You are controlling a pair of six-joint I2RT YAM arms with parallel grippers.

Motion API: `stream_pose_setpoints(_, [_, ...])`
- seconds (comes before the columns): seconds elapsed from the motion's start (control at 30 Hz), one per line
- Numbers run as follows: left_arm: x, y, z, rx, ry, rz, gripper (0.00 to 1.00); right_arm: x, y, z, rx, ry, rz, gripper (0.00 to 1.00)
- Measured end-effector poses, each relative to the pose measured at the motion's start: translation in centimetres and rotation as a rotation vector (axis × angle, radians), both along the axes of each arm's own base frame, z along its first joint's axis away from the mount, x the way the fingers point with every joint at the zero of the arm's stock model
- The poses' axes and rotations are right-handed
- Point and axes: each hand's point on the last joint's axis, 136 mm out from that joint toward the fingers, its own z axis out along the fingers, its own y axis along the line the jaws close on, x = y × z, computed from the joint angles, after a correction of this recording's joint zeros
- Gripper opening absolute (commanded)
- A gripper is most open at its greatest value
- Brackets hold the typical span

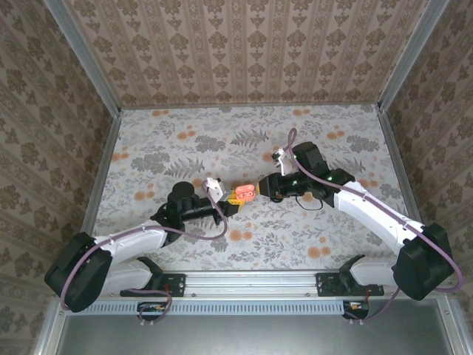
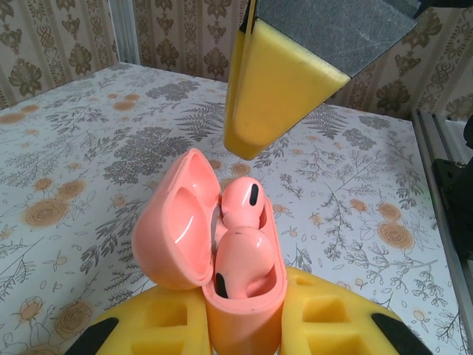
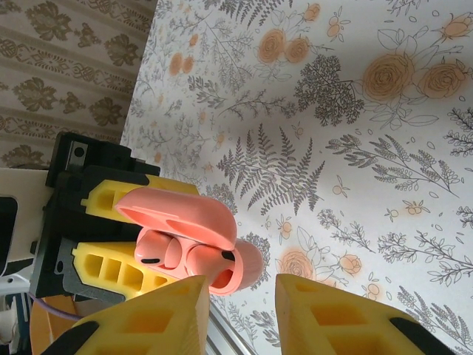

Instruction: Insert the wireless bluetooth earbuds into the charging case

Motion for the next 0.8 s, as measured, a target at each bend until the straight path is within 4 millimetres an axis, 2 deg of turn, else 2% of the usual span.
stream_pose_setpoints(0.2, [-0.17, -0.15, 0.05, 0.0, -0.001, -0.007, 0.18, -0.01, 0.11, -0.37, -0.002, 0.014, 0.005, 0.31])
stream_pose_setpoints(0.43, [-0.07, -0.24, 0.26, 0.001, -0.004, -0.007, 0.18, -0.36, 0.58, -0.86, 0.016, 0.059, 0.026, 0.26])
stream_pose_setpoints(0.8, [-0.12, -0.24, 0.12, 0.006, 0.001, -0.008, 0.18, -0.75, 0.89, -0.79, 0.036, 0.081, 0.045, 0.29])
